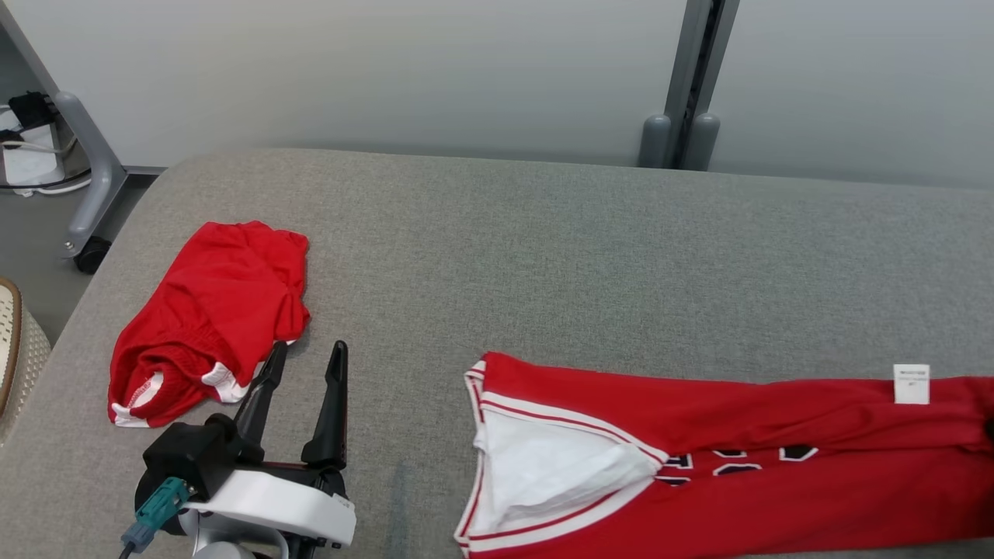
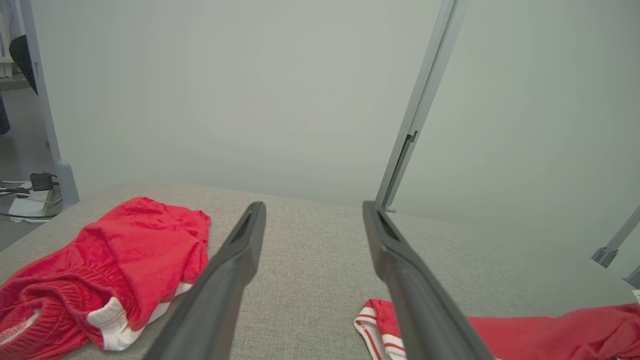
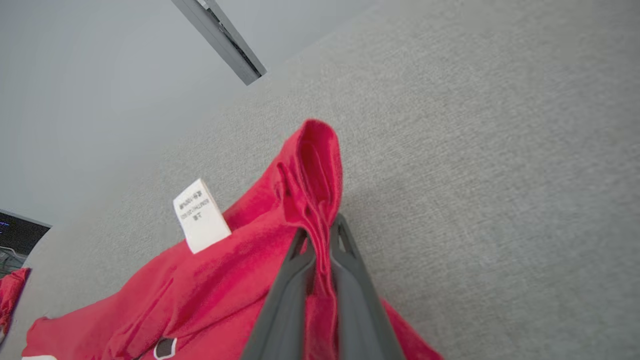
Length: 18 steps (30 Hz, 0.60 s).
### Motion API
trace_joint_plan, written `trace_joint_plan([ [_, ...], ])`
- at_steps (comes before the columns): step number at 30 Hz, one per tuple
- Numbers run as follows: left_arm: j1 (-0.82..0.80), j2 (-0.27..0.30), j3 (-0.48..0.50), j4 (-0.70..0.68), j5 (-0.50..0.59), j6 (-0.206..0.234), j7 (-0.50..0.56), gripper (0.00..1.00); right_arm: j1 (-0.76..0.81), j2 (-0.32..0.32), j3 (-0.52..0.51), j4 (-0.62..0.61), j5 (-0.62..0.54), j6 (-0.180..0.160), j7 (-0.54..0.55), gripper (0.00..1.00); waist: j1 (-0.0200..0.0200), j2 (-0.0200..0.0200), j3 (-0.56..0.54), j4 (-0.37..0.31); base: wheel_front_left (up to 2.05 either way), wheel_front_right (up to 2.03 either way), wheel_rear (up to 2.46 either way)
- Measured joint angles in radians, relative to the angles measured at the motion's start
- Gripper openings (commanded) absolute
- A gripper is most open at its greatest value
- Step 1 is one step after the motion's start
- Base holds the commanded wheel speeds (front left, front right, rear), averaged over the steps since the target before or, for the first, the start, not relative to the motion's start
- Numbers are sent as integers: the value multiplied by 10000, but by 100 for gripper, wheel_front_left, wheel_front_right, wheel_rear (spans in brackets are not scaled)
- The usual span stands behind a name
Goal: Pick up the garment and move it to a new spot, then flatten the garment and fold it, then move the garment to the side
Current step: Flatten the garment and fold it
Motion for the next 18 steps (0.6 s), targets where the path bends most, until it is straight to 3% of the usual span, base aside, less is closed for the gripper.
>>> trace_joint_plan([
  [8,231,-111,-2,178,-6,12,-13,100,58,-640,-249,-249,-224,-2,96,0,0,0,-376,55,0,0,0],
  [14,422,-196,-15,238,-25,12,-31,100,401,-568,-148,-1850,-130,-2,497,0,0,0,-750,105,0,0,0],
  [18,438,-311,-4,320,-25,-8,-40,100,674,6,-4,-3009,165,-2,1016,0,0,0,-866,237,0,0,0],
])
